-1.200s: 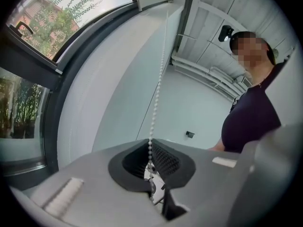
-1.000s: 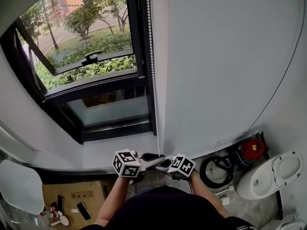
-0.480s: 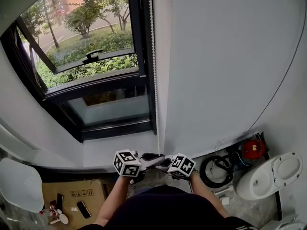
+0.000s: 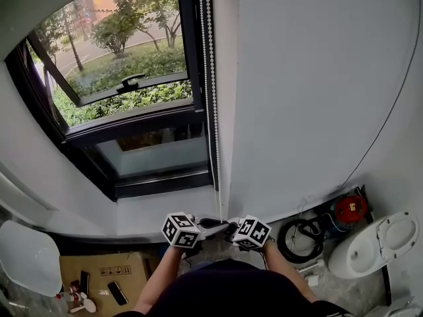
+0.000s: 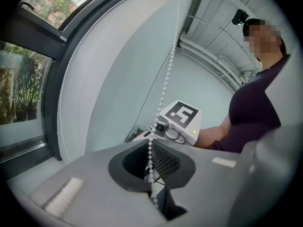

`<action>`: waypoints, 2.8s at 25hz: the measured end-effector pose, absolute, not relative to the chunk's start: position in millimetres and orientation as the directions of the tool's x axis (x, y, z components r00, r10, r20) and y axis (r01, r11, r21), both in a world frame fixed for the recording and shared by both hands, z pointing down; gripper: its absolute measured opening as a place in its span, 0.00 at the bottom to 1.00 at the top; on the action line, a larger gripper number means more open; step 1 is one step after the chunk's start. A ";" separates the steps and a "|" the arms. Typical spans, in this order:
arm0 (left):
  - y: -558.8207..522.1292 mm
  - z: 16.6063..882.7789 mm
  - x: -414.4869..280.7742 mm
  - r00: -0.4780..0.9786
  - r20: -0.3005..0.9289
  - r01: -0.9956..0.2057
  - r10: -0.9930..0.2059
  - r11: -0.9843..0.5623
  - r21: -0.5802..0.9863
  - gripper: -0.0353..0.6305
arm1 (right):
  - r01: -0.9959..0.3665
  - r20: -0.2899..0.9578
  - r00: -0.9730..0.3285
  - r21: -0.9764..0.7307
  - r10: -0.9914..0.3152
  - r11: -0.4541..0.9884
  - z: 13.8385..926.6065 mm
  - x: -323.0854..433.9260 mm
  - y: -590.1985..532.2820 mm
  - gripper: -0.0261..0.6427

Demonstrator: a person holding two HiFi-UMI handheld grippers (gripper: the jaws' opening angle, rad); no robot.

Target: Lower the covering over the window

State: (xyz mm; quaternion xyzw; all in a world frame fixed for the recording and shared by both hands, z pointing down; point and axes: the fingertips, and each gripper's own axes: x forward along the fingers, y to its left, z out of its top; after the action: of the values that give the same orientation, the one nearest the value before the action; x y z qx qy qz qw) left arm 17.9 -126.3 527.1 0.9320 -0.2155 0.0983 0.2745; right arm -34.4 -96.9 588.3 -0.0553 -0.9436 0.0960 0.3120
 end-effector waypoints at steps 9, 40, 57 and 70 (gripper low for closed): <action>-130.2 528.2 17.6 0.885 0.303 -0.461 -0.353 -0.754 0.468 0.07 | 0.039 0.575 -0.805 -0.195 0.147 0.980 584.5 -35.1 -100.9 0.06; -101.3 606.2 6.4 0.843 0.445 -0.521 -0.303 -0.666 0.533 0.07 | 0.057 0.696 -0.710 -0.091 0.105 0.994 598.8 1.0 -107.2 0.06; -84.8 641.4 -2.1 0.822 0.495 -0.552 -0.281 -0.606 0.572 0.07 | 0.164 -0.214 -0.970 -0.233 0.114 0.959 328.4 -33.5 -158.3 0.33; -79.4 649.5 -2.1 0.825 0.496 -0.550 -0.271 -0.586 0.595 0.07 | 0.188 -0.188 -0.971 -0.232 0.146 0.954 308.5 -64.9 -160.1 0.29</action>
State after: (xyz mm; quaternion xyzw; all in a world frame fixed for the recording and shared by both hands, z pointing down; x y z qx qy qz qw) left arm -2.1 -79.4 649.5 0.8723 -0.2352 0.1792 0.3895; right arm -64.9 -160.1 308.5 -0.0847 -0.9849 0.1249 -0.0847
